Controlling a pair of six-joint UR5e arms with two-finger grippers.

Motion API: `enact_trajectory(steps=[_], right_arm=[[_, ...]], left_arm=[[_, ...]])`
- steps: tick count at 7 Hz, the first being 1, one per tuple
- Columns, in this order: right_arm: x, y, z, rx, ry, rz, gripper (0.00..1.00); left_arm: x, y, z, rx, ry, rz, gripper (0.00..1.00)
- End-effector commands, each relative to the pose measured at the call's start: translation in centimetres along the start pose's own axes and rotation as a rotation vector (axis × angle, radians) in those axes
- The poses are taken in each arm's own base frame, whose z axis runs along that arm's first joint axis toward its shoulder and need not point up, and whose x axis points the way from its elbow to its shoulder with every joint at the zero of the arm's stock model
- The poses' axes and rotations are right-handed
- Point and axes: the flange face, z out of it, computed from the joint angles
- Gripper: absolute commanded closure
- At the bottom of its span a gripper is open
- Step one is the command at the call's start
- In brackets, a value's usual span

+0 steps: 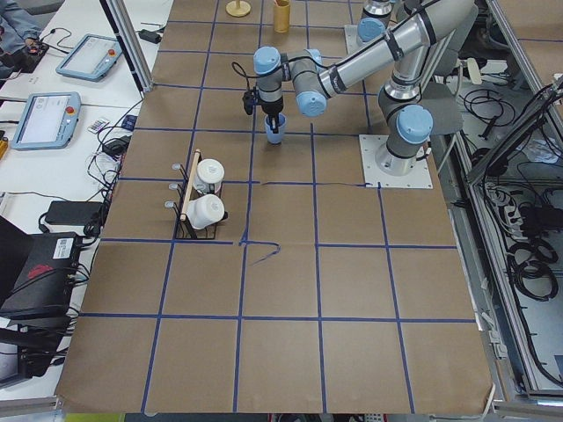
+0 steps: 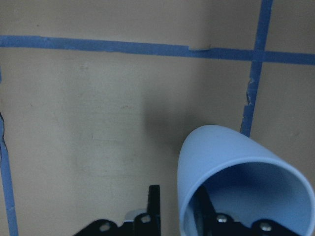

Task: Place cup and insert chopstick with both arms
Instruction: 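Slide the blue cup centerward with left gripper while right grasps pink chopstick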

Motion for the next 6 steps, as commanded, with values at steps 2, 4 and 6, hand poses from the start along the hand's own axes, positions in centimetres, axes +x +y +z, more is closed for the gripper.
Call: enact_trajectory(steps=[2, 4, 6], right_arm=[[-0.2, -0.3, -0.2, 0.022, -0.021, 0.005, 0.62], [0.0, -0.6, -0.6, 0.036, -0.018, 0.0, 0.8], [-0.1, -0.6, -0.6, 0.035, -0.017, 0.0, 0.99]], left_arm=[[7.7, 0.2, -1.6, 0.008, 0.079, -0.019, 1.0], [16.5, 1.2, -1.7, 0.038, 0.077, -0.043, 1.0], [20.9, -0.8, -2.6, 0.063, 0.083, -0.044, 1.0]])
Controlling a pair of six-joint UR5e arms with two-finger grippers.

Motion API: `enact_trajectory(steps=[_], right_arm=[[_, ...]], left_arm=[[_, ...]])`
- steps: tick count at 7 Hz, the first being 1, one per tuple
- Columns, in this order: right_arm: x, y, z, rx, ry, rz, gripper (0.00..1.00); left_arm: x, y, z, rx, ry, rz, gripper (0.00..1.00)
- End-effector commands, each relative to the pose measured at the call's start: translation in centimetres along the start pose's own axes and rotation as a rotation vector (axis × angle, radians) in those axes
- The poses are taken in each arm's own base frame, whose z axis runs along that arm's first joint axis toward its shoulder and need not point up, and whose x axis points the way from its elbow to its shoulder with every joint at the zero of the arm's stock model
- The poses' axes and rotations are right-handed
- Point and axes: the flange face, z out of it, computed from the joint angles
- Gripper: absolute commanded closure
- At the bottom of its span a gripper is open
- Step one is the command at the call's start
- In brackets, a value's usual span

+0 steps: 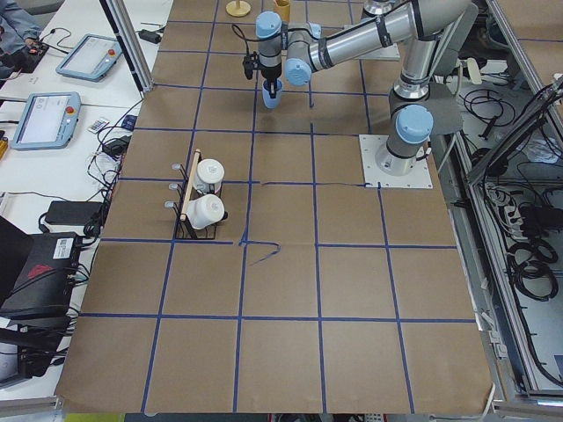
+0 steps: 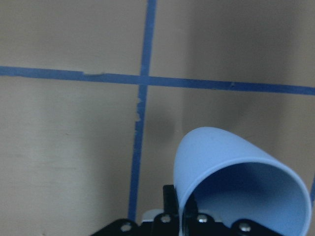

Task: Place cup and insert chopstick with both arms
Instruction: 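Slide the blue cup centerward with left gripper while right grasps pink chopstick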

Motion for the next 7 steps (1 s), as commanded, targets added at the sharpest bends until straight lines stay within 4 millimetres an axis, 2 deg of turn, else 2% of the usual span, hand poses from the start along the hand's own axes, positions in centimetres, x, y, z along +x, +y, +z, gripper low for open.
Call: enact_trajectory(steps=[1, 2, 4, 6, 7], right_arm=[[0.1, 0.0, -0.1, -0.005, 0.001, -0.003, 1.0], [0.2, -0.2, -0.4, -0.001, 0.003, -0.003, 1.0], [0.7, -1.1, -2.2, 0.011, 0.005, -0.002, 1.0], [1.9, -3.7, -7.4, -0.017, -0.002, -0.008, 1.0], [2.5, -5.2, -10.3, -0.03, -0.011, -0.012, 1.0]], left_arm=[[5.6, 1.0, 2.6, -0.016, -0.032, -0.007, 1.0], [6.8, 1.5, 4.0, -0.016, -0.048, 0.013, 1.0], [6.9, 1.7, 5.0, -0.034, -0.057, 0.01, 1.0], [6.9, 1.7, 5.6, -0.044, -0.06, -0.005, 1.0], [7.0, 1.8, 5.7, -0.045, -0.059, -0.007, 0.85]])
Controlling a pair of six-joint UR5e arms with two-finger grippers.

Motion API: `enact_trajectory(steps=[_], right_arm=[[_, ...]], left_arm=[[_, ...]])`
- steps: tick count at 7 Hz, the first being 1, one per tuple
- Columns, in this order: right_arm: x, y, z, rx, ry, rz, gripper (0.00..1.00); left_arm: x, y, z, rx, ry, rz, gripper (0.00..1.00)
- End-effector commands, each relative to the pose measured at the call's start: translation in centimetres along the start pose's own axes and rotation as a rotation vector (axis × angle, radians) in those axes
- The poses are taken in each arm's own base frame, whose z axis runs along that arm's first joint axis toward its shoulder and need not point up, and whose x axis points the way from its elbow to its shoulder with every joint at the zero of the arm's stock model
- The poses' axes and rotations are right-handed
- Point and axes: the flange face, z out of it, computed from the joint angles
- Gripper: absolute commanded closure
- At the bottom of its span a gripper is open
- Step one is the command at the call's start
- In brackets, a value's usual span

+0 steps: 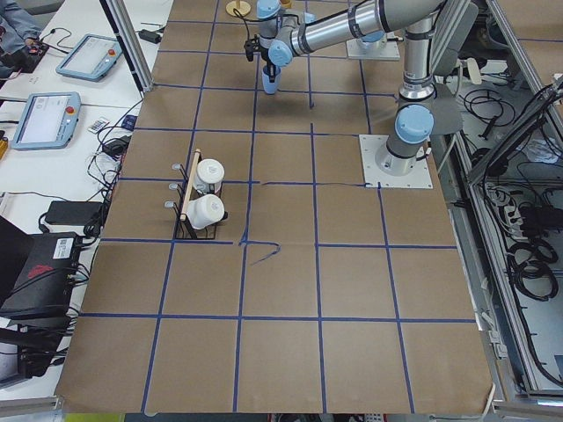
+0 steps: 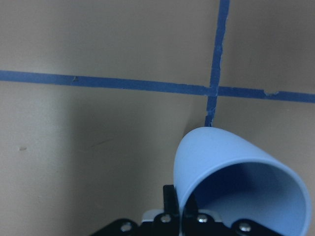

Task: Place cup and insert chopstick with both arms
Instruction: 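Slide the blue cup centerward with left gripper while right grasps pink chopstick, then open and lift the left gripper while right gripper lifts the chopstick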

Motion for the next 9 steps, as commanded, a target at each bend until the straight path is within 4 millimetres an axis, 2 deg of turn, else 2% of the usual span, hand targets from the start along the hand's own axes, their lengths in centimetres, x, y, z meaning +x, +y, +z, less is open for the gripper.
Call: enact_trajectory(steps=[1, 2, 3, 4, 5, 6, 7, 8, 9], right_arm=[[0.7, -2.8, -6.3, -0.014, -0.076, -0.004, 1.0], [0.9, -3.9, -8.5, -0.021, -0.09, -0.004, 1.0], [0.3, -4.8, -9.6, -0.007, -0.14, 0.007, 1.0], [-1.1, -4.9, -9.9, -0.004, -0.171, 0.032, 1.0], [-3.8, -4.9, -10.0, -0.011, -0.188, 0.077, 1.0], [-7.6, -4.6, -10.5, -0.013, -0.205, 0.092, 1.0], [-11.3, -3.9, -11.8, 0.017, -0.229, 0.134, 1.0], [-15.3, -2.8, -13.1, 0.034, -0.254, 0.148, 1.0], [-18.6, -2.0, -14.3, 0.071, -0.275, 0.154, 1.0]], left_arm=[[0.2, 0.0, 0.2, -0.003, 0.002, -0.005, 0.76], [0.2, 0.0, 0.2, -0.003, 0.004, -0.006, 0.25], [0.4, -0.2, -0.4, 0.01, 0.013, -0.009, 0.04], [0.4, -0.6, -3.9, 0.066, 0.042, -0.002, 0.0], [0.4, -1.4, -7.7, 0.123, 0.056, 0.001, 0.0], [-1.3, -2.9, -11.9, 0.159, 0.061, 0.032, 0.0], [-4.4, -3.9, -15.4, 0.164, 0.03, 0.072, 0.0], [-7.6, -4.0, -18.6, 0.184, -0.021, 0.12, 0.0], [-10.9, -2.4, -21.7, 0.178, -0.095, 0.172, 0.0]])
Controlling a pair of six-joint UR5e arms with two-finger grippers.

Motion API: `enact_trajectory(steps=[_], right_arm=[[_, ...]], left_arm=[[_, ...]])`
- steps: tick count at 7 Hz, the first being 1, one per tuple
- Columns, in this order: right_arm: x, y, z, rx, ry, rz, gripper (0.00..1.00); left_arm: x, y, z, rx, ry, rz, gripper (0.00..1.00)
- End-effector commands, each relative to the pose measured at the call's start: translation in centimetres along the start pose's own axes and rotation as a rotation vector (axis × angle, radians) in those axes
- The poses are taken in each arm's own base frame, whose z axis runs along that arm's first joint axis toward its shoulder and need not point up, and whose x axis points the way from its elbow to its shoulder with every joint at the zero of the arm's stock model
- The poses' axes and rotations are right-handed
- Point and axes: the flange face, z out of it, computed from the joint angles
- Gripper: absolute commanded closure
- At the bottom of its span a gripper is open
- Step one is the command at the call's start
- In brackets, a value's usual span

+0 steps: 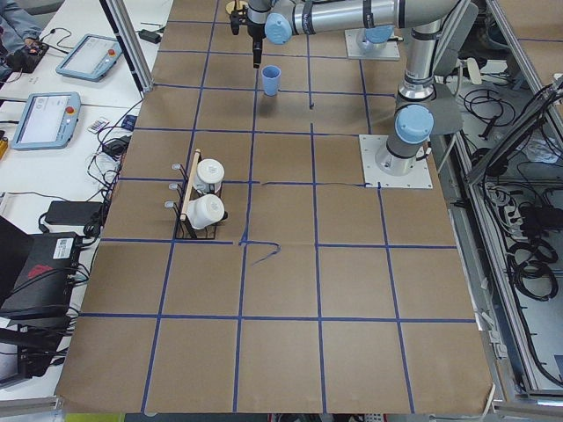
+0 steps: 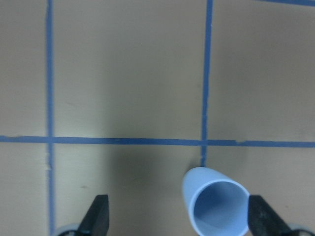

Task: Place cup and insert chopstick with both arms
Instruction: 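Carry the pink chopstick over the blue cup and lower it in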

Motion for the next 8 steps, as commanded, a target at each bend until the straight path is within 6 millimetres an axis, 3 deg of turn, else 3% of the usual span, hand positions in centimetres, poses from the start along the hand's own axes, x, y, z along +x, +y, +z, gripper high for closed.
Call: enact_trajectory(steps=[1, 2, 4, 5, 7, 8], right_arm=[[-8.0, 3.1, -0.5, 0.086, -0.065, 0.033, 1.0], [-11.6, 5.1, 0.7, 0.104, -0.024, 0.041, 1.0], [-19.1, 10.1, 2.0, 0.217, 0.022, -0.006, 1.0], [-21.6, 13.1, 2.1, 0.212, 0.02, -0.001, 1.0], [-23.3, 15.2, 1.9, 0.204, 0.007, 0.02, 1.0], [-23.7, 16.3, 2.8, 0.224, 0.042, 0.006, 1.0]], left_arm=[[-5.7, 1.9, -6.5, 0.023, -0.083, 0.052, 0.0], [-8.3, 1.1, -7.2, 0.038, -0.071, 0.007, 0.0], [-8.5, 1.6, -7.5, 0.045, -0.03, 0.0, 0.0], [-8.7, 1.6, -7.4, 0.042, -0.033, -0.002, 0.0], [-8.7, 2.2, -7.5, 0.012, -0.048, 0.001, 0.0], [-8.7, 3.2, -7.5, -0.077, -0.05, -0.004, 0.0]])
